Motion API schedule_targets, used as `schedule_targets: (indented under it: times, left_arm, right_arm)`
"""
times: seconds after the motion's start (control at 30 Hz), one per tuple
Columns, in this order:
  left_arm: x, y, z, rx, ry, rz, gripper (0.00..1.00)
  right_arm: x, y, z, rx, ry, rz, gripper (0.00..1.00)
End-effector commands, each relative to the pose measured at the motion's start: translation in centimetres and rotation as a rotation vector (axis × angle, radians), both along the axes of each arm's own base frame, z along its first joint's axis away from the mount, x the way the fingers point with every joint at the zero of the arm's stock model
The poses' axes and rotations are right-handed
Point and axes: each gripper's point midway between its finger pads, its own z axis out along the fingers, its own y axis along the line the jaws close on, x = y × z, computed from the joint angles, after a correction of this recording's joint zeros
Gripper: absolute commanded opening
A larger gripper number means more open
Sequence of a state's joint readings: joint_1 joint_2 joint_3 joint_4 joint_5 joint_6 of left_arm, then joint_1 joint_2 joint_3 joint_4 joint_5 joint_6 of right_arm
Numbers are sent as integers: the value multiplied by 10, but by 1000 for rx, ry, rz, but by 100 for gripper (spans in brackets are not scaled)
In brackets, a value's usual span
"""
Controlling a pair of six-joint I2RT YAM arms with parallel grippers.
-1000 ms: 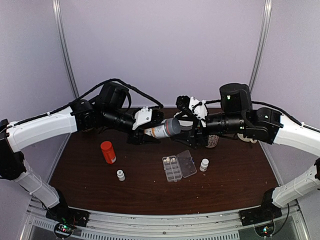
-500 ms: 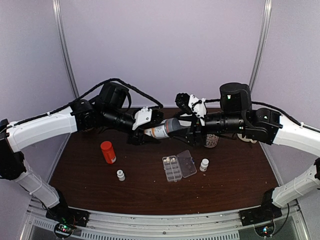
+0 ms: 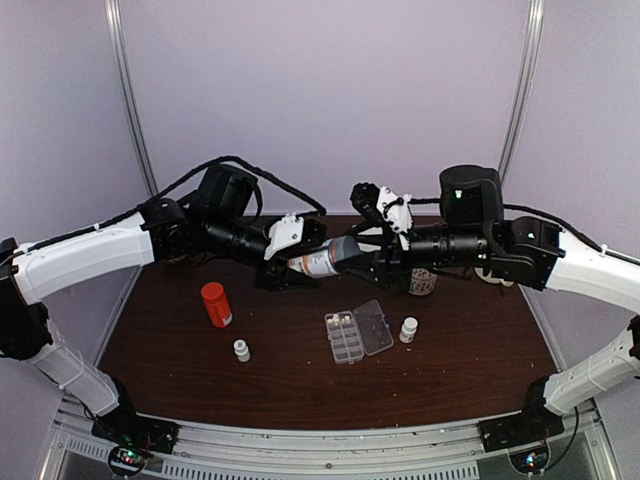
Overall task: Sort the pills into containers
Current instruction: Screw the lid of the pill bottle onto the pill bottle, then pass from the left arm to the right, then place the pill bottle at the center of the board.
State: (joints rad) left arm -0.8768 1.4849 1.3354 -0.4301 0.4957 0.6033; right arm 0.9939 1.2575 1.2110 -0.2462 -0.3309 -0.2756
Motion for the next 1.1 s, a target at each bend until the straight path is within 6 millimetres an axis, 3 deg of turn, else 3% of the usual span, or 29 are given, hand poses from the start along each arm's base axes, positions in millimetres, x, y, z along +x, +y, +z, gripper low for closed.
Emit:
schedule_targets:
  times: [0.0, 0.17, 0.33, 0.4, 0.47, 0.57, 0.8, 0.9, 1.0, 1.03, 1.07]
  left_arm:
    - [5, -7, 21, -51, -42, 5, 0]
    - [9, -7, 22, -58, -52, 27, 0]
    - [12, -5, 28, -101, -70, 60, 2]
    - [14, -3, 30, -124, -84, 82, 17]
    - [19, 1, 31, -146, -97, 129, 63]
    - [32, 12, 35, -177, -122, 242, 95]
    - [57, 52, 42, -217, -142, 527, 98]
    - [80, 82, 42, -274, -86, 761, 98]
    - [95, 105, 33, -290, 12, 881, 98]
    - [99, 113, 30, -296, 41, 923, 97]
    - [104, 121, 28, -308, 66, 963, 98]
  right_arm:
    - [11, 5, 8, 68, 102, -85, 22]
    - [15, 10, 3, 83, 171, -109, 12]
    - [19, 6, 1, 68, 158, -133, 12]
    - [20, 4, -3, 39, 137, -135, 14]
    - [24, 0, -8, 10, 121, -154, 17]
    - [38, -9, -14, -20, 125, -209, 19]
    - [86, -28, -30, -58, 223, -392, 12]
    - [107, -31, -40, -114, 277, -460, 11]
    - [126, -29, -60, -247, 344, -521, 14]
    - [136, -29, -78, -325, 376, -553, 14]
    - [143, -30, -84, -375, 395, -578, 14]
